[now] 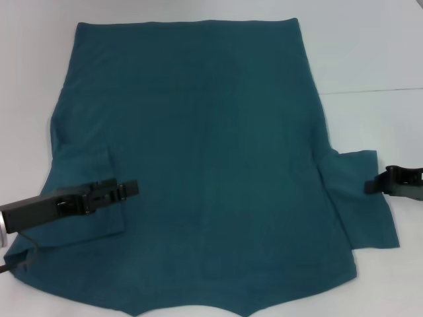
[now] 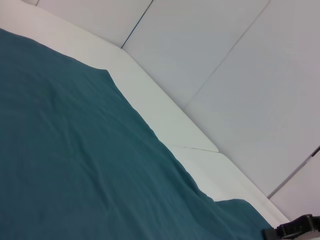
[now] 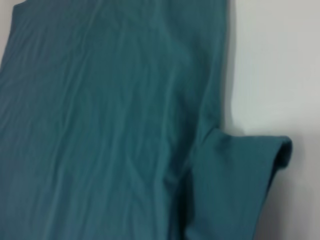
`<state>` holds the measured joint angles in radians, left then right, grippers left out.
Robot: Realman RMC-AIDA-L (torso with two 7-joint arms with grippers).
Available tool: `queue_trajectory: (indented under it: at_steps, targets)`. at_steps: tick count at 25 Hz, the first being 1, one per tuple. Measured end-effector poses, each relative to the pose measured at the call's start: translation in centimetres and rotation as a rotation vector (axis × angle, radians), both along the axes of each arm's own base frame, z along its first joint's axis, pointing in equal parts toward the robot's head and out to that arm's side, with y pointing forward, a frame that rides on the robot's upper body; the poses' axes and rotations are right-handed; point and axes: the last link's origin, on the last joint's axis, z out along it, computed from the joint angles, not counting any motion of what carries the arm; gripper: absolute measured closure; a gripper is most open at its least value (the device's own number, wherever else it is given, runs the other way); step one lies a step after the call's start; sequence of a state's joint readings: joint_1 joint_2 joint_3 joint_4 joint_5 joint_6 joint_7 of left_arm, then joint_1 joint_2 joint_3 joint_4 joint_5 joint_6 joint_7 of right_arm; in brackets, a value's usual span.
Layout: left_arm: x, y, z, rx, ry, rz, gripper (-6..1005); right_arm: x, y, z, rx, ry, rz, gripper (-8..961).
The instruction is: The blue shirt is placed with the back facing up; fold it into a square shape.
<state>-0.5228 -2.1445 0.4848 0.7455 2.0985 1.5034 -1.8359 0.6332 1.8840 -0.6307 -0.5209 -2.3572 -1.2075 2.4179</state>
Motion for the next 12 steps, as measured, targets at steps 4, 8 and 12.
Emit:
queue_trajectory:
  at_steps: [4, 8, 12]
  targets:
    - [0.0, 0.0, 0.0, -0.002, -0.003, 0.005, 263, 0.7, -0.1, 0.5, -0.004, -0.044, -0.022, 930]
    - [0.0, 0.0, 0.0, -0.003, -0.003, 0.006, 263, 1.0, 0.0, 0.9, 0.011, -0.065, -0.028, 929]
    - [0.0, 0.0, 0.0, -0.003, -0.005, 0.010, 263, 1.2, 0.3, 1.4, 0.023, -0.089, -0.028, 929]
